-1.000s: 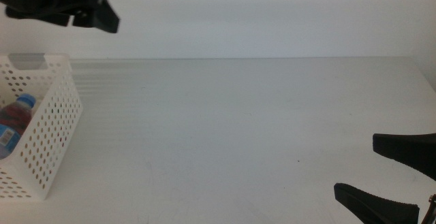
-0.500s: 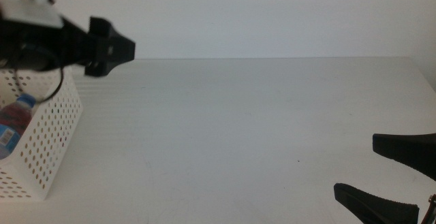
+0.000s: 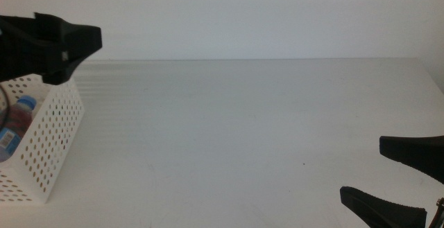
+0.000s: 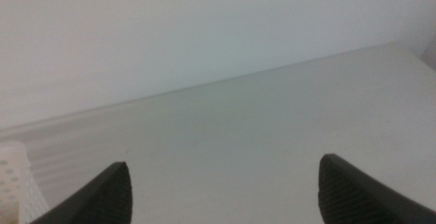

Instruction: Use arms to grab the bottles and put them into the dustbin to the left of the table.

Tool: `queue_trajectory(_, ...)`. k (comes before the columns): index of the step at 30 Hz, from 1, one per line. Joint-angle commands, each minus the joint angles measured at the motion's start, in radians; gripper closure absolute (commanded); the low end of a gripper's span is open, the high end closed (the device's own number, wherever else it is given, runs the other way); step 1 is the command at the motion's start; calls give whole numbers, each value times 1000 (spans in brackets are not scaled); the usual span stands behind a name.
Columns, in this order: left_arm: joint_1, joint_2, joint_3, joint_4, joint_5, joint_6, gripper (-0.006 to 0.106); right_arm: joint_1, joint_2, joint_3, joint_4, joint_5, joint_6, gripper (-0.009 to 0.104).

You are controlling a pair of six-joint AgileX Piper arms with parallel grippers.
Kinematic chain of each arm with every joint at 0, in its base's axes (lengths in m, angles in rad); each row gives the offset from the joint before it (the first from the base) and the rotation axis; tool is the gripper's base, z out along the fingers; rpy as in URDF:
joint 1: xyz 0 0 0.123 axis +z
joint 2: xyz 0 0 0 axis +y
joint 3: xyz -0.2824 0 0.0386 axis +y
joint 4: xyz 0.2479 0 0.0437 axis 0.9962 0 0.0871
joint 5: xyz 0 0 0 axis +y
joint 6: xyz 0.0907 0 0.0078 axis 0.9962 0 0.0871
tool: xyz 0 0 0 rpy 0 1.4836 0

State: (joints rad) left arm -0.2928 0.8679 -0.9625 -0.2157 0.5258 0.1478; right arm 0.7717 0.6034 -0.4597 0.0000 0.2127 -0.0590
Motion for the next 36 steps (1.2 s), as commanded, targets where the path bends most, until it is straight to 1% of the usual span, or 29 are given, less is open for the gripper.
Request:
queue_trajectory(1,-2,-30,-24,-9,-77,-14,10,2,1,-30,-6,-73,-5,13)
queue_trajectory(8,-2,-52,-24,-2,-77,-19,10,2,1,-30,-6,-73,-5,13)
queue_trajectory(12,-2,-63,-19,84,-117,-77,10,2,1,-30,-6,-73,-5,13)
queue_trajectory(17,-2,-123,56,141,-224,-160,10,2,1,-30,-6,-73,-5,13)
queue_trajectory(31,-2,-153,81,138,-221,-160,10,2,1,-30,-6,-73,-5,13)
queue_trajectory(32,19,-153,81,140,-218,-160,10,-3,8,-30,-6,-86,-5,13)
queue_trajectory(34,51,-153,81,140,-218,-160,10,-30,18,-30,0,-129,-5,13)
queue_trajectory(36,90,-153,81,139,-218,-160,10,-98,19,-30,35,-181,-5,13)
